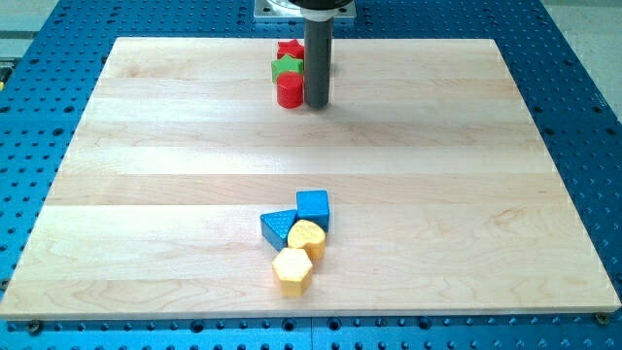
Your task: Slightly move the green circle to the top right of the green star
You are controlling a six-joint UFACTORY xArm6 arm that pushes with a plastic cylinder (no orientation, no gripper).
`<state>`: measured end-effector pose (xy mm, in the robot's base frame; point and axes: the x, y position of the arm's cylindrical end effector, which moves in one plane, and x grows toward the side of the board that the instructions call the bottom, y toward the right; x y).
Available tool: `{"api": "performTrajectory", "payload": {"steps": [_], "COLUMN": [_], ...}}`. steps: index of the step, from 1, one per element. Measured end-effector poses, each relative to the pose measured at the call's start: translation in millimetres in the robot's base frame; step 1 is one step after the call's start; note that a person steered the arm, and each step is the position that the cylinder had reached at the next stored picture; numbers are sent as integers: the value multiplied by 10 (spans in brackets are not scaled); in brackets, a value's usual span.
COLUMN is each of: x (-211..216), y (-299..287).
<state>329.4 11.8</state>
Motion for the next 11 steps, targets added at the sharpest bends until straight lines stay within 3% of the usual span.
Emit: {"api": "performTrajectory", "payload": {"steps": [3, 5, 6, 7, 8, 11], "x": [33, 383, 350, -30, -645, -1005], "y": [0, 49, 628, 1337, 1427, 1189]}}
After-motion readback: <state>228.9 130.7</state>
